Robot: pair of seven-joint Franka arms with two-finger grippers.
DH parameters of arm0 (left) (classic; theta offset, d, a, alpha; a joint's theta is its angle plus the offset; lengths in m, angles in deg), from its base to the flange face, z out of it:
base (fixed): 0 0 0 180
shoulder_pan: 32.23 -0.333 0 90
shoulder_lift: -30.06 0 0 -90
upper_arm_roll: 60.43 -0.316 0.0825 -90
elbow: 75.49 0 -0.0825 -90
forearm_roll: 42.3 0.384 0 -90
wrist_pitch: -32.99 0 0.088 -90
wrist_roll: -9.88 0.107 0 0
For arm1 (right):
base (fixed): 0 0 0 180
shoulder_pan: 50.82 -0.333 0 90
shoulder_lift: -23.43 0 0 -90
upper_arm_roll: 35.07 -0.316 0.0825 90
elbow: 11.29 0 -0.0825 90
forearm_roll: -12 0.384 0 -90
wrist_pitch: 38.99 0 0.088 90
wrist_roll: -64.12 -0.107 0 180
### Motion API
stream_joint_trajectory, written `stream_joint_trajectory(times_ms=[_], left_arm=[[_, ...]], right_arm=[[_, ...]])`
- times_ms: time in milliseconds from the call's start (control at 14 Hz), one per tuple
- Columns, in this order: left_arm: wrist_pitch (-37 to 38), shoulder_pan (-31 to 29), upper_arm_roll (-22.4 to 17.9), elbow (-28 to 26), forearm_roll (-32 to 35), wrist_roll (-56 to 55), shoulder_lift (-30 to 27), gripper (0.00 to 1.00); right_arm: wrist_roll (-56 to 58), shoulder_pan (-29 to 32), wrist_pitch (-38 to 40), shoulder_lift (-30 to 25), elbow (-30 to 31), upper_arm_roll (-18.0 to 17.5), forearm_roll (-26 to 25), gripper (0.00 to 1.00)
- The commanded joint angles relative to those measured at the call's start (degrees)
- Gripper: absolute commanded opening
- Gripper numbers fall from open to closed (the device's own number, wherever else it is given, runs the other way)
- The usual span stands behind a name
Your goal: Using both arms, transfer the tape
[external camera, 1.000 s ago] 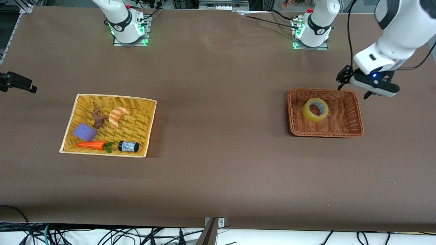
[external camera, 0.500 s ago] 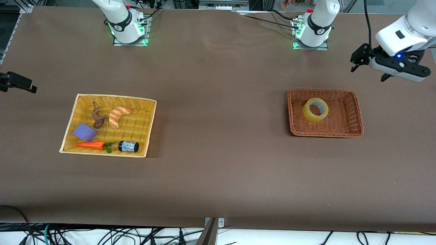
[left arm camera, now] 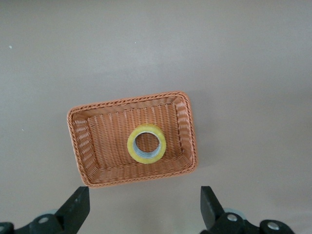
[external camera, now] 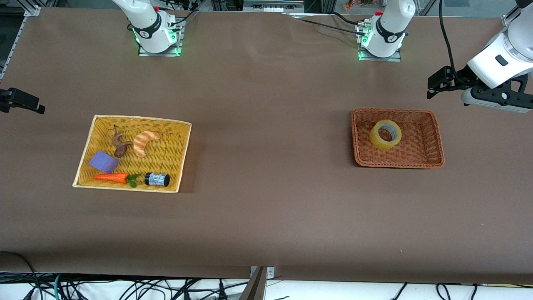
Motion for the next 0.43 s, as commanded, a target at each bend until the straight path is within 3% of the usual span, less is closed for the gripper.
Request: stream_joint_trajectory(times_ms=[0,357], left_arm=[[1.29,-0.31,0.12,1.38,-0.98,-1.8,0.73,1.0],[1.64,-0.31,0.12,1.29,-0.98,-1.8,0.82,1.0]], right_arm=[[0.38,0.08,0.6,0.45,-1.27,-0.09,-0.32,1.0],[0.29,0.08,0.6,0.45,-1.27,0.0,-0.32,1.0]])
